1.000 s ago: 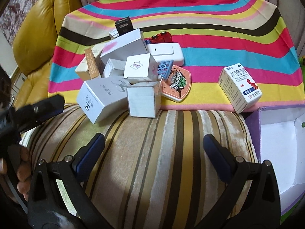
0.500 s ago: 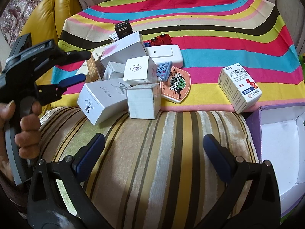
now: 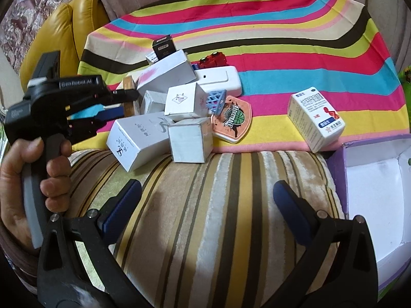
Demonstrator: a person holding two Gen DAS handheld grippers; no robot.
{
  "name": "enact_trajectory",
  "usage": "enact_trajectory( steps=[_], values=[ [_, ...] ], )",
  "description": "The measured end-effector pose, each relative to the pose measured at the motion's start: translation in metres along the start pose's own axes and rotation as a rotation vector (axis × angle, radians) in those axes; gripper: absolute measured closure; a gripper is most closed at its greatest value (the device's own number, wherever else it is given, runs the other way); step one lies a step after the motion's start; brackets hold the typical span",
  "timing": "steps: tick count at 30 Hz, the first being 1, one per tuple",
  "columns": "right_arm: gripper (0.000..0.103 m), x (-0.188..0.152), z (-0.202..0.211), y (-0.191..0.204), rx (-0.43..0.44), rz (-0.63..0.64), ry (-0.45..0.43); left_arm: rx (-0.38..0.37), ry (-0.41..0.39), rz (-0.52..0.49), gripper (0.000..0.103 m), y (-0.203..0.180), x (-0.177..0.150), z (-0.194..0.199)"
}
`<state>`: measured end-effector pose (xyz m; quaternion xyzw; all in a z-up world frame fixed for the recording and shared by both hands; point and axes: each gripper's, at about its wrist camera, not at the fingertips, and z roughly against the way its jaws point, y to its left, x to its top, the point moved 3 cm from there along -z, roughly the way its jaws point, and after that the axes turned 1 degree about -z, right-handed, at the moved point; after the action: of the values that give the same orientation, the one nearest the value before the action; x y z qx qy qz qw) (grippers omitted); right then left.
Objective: Organize rigid objects
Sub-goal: 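Close right tool on white medicine box while left tool grasps gold dental box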
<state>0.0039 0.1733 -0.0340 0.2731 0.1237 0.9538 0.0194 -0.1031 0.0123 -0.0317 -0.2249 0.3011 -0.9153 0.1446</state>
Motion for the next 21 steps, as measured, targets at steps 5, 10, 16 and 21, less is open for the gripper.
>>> enact_trajectory(
  steps=[5,10,16,21],
  values=[
    [0.0,0.006,0.016,-0.022,0.023,-0.084,-0.027,-0.051,-0.037,-0.029,0.07,-0.001,-0.007,0.012],
    [0.0,0.014,0.028,-0.06,-0.081,-0.137,-0.058,-0.101,-0.079,-0.053,0.07,-0.006,-0.012,0.023],
    [0.0,0.028,0.017,-0.091,-0.225,-0.156,-0.018,-0.117,-0.123,-0.105,0.07,-0.022,-0.012,0.029],
    [0.005,0.052,-0.003,-0.101,-0.314,-0.051,-0.013,-0.124,-0.134,-0.128,0.07,-0.026,-0.014,0.03]
  ],
)
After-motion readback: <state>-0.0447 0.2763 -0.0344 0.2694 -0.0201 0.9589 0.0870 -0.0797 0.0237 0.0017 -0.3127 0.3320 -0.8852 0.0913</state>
